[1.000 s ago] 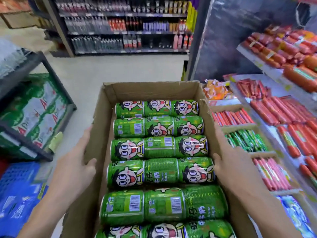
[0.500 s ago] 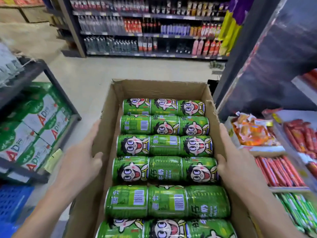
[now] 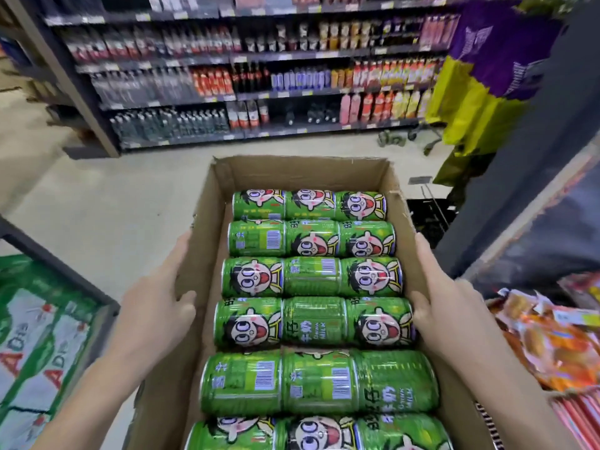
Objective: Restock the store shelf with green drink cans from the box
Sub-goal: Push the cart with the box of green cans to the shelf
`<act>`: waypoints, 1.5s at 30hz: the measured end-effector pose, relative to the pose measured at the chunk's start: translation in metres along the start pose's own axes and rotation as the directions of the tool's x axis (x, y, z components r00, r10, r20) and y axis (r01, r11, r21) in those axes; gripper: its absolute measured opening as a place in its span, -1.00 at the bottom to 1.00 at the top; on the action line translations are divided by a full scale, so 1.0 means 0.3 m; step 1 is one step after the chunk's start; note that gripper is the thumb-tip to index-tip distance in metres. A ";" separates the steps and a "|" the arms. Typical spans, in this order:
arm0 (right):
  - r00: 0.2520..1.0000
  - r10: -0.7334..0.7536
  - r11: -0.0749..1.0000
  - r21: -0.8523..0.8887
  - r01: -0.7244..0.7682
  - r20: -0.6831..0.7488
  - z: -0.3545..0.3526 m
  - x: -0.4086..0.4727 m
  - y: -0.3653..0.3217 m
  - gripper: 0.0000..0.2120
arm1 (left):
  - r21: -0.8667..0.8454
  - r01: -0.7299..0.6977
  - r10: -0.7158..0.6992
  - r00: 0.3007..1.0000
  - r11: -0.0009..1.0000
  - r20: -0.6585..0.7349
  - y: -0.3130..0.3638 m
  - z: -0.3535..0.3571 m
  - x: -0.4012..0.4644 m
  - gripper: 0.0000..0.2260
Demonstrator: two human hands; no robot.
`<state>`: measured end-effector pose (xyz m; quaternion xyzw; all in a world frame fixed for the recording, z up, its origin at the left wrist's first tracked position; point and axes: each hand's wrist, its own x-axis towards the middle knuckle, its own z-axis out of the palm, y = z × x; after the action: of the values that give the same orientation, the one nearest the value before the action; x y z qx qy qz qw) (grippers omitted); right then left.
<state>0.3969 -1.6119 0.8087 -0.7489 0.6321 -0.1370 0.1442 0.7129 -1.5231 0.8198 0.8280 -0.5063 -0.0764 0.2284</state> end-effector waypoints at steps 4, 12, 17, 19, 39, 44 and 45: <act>1.000 0.030 0.999 0.012 -0.030 0.008 0.046 0.311 -0.043 -0.13 | -0.007 -0.011 0.011 1.000 1.000 0.029 0.000 0.083 0.313 -0.20; 0.999 -0.042 0.999 0.011 0.043 -0.030 0.048 1.013 -0.106 -0.17 | -0.025 0.003 -0.003 1.000 1.000 -0.014 0.114 0.240 0.993 -0.21; 0.998 -0.059 0.998 -0.032 0.058 -0.020 0.063 1.384 -0.135 -0.16 | -0.015 0.015 -0.015 1.000 1.000 0.019 0.168 0.317 1.354 -0.20; 0.998 -0.057 0.998 -0.033 0.056 -0.027 0.088 1.518 -0.134 -0.12 | -0.021 0.003 -0.002 0.999 1.000 0.037 0.188 0.351 1.486 -0.21; 0.951 0.255 0.966 0.085 -0.244 -0.172 0.136 2.678 -0.149 -0.15 | -0.062 -0.348 0.353 0.924 0.936 0.150 0.618 0.653 2.967 -0.15; 0.921 0.343 0.939 0.093 -0.331 -0.185 0.141 2.932 -0.049 -0.09 | -0.125 -0.376 0.396 0.889 0.918 0.229 0.765 0.816 3.241 -0.15; 0.913 0.363 0.932 0.094 -0.351 -0.188 0.141 2.991 -0.022 -0.08 | -0.122 -0.384 0.403 0.884 0.915 0.236 0.806 0.857 3.300 -0.15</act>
<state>0.5657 -2.4939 0.7928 -0.5985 0.7653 -0.2020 0.1234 0.8975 -2.5577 0.8066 0.6824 -0.6858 -0.1530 0.2016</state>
